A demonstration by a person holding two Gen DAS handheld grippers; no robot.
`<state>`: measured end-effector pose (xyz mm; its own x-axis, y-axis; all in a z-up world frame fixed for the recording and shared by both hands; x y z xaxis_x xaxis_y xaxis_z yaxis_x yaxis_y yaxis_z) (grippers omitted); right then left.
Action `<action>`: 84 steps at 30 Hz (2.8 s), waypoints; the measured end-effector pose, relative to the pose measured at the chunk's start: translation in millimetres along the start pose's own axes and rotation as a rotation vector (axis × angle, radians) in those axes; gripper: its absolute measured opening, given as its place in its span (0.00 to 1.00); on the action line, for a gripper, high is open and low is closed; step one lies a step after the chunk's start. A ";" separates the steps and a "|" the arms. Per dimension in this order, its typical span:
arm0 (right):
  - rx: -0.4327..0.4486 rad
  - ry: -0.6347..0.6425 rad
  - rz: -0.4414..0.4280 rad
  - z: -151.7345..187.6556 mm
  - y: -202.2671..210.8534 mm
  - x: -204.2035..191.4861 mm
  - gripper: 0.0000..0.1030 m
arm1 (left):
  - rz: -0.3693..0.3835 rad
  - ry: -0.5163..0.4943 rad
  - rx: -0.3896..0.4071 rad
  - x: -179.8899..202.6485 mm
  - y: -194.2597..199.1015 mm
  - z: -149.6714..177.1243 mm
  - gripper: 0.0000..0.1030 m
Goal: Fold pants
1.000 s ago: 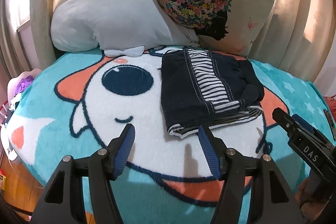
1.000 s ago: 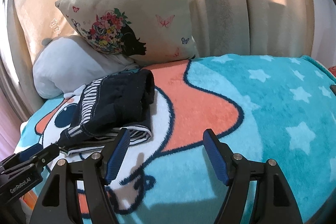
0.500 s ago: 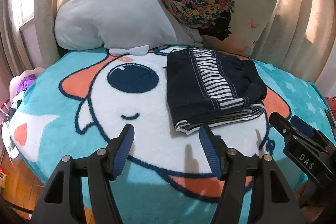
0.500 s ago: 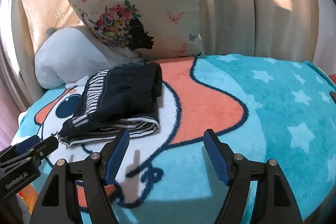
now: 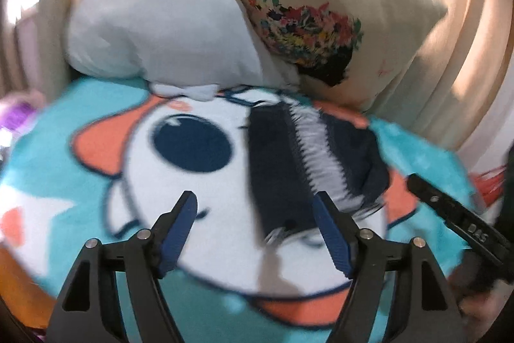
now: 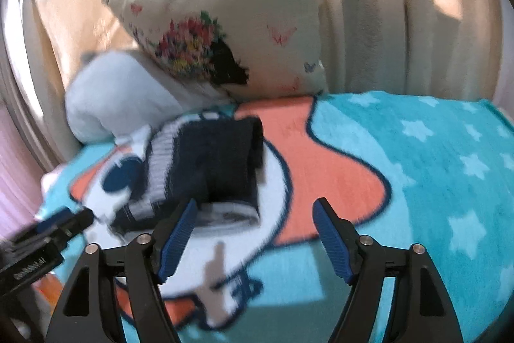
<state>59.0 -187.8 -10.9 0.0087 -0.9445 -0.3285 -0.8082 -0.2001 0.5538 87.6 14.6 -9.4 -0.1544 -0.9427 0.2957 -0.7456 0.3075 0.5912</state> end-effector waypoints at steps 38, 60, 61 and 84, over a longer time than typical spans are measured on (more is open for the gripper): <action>-0.082 -0.269 -0.204 -45.2 -94.1 28.2 0.62 | 0.149 0.071 -0.192 30.6 -109.7 -39.2 0.42; -0.023 -0.278 -0.210 -21.6 -52.5 20.2 0.70 | -0.203 -0.043 0.176 -19.3 -12.2 -37.9 0.57; -0.009 -0.262 -0.184 -17.8 -45.1 23.0 0.70 | -0.222 -0.060 0.199 -18.3 -7.6 -40.0 0.61; 0.044 0.083 0.038 12.6 12.4 -5.4 0.75 | -0.434 -0.152 0.288 -14.1 56.5 -27.2 0.97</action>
<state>41.6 -181.9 -11.8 0.0243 -0.9698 -0.2426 -0.8341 -0.1534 0.5298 65.3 48.8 40.3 0.1310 -0.9899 -0.0545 -0.9060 -0.1419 0.3987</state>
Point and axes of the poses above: each gripper's, at about its wrist camera, not at the fingertips, and y roughly against the way its jaws point, x to its right, z to its underside, the point moved 10 cm from there along -y, roughly the way its jaws point, and after that the axes turned 8 degrees about x, right-handed, at the moved point
